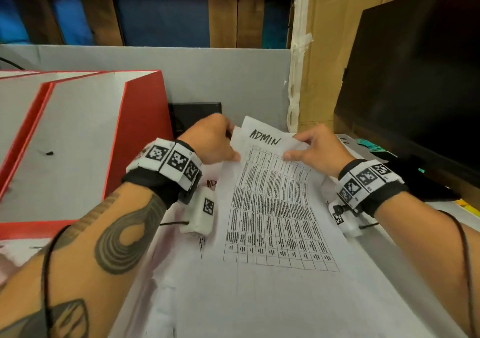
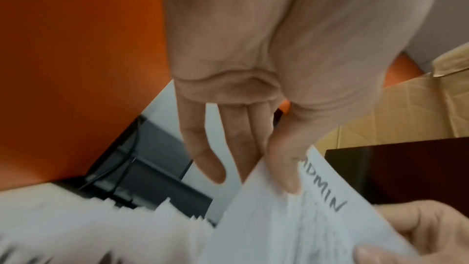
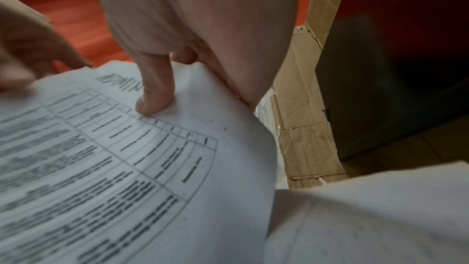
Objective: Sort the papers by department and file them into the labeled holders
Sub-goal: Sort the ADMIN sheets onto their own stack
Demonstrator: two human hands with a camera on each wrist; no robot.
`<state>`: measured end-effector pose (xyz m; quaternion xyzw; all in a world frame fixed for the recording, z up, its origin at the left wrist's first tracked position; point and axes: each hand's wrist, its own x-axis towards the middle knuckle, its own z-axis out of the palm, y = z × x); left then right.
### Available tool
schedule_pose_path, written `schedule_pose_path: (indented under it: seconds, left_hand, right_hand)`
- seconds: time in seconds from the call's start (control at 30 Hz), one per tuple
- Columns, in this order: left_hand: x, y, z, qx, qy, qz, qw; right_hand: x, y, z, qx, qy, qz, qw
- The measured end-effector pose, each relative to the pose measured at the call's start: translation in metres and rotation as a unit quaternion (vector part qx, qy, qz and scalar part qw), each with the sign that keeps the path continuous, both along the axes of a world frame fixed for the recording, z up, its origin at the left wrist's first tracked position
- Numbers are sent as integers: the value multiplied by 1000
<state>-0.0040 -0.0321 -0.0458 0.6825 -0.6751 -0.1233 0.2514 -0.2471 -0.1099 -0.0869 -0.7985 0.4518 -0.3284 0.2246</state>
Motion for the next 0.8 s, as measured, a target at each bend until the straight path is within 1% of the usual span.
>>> schedule_pose_path:
  seconds: [0.1,0.2,0.3,0.37,0.4,0.47,0.57,0.63,0.73,0.77,0.8]
  left_hand:
    - [6,-2,-22,12,25,25,999]
    - [12,1,-30,-12,66,52,996]
    - [19,1,-32,-32,96,75,992]
    - [21,0,-33,-35,91,79,992]
    - [22,0,-34,-34,89,77,992]
    - [21,1,-34,-32,95,68,993]
    - [15,-2,-33,-37,115,27,992]
    - [9,-4,-31,-24,149,-23,988]
    - [1,2,-24,22,221,-135,966]
    - [0,5,-21,39,246,-149,957]
    - [2,7,-19,54,258,-145,954]
  right_hand:
    - [-4,-3,-3,8,-23,-15,1000]
    - [-14,-8,-1,-44,-37,-38,998]
    - [-35,-11,8,-68,-41,-62,995]
    - [-53,-17,13,-65,-66,-53,994]
    - [-59,-18,16,-56,-62,-39,996]
    - [-61,-18,21,-57,-18,-8,998]
    - [-45,-10,27,-71,57,14,996]
    - [-26,0,30,-70,93,21,993]
    - [-1,8,33,-86,123,58,987]
    - [3,9,35,-86,122,69,986]
    - [2,8,39,-85,118,75,986]
